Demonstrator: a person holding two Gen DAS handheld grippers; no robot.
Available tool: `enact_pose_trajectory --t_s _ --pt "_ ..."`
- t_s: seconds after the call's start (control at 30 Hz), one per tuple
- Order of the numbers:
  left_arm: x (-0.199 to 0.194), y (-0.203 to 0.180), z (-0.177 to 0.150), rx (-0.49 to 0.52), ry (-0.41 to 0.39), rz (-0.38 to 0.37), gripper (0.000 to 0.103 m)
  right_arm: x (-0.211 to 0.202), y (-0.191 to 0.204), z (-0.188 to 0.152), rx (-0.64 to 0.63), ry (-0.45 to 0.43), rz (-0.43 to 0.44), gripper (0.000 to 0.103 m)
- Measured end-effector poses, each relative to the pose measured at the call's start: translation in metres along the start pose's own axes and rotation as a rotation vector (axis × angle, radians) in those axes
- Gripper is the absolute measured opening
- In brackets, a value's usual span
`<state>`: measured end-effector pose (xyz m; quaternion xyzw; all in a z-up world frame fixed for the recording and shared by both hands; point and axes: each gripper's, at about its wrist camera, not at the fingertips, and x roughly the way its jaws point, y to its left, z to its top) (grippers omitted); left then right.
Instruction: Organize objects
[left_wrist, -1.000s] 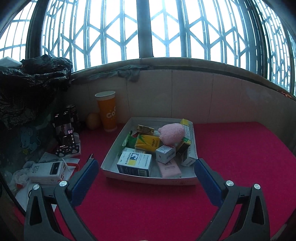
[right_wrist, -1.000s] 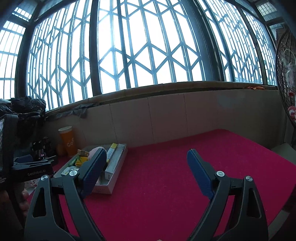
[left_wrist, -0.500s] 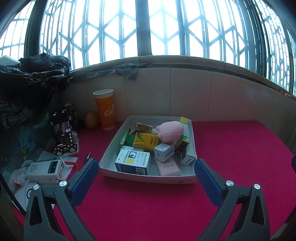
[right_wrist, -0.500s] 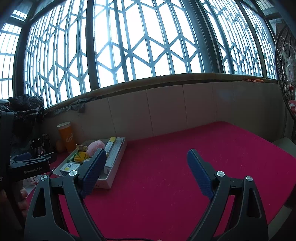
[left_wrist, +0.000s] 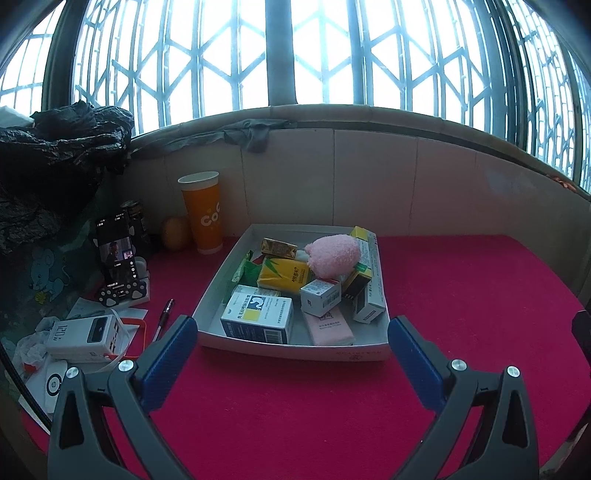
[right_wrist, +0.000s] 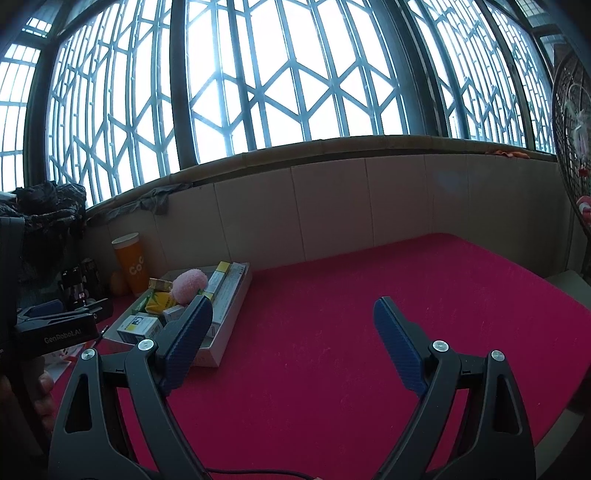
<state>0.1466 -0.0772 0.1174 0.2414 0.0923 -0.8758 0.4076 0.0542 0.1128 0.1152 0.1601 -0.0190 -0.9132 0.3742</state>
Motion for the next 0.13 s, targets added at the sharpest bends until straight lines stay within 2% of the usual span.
enact_pose_trajectory --t_s 0.13 --pt "-0.0005 0.0000 -0.0001 -0.002 -0.007 -0.003 0.103 0.0017 -0.0003 -0.0016 0.005 0.010 0.000 0.090"
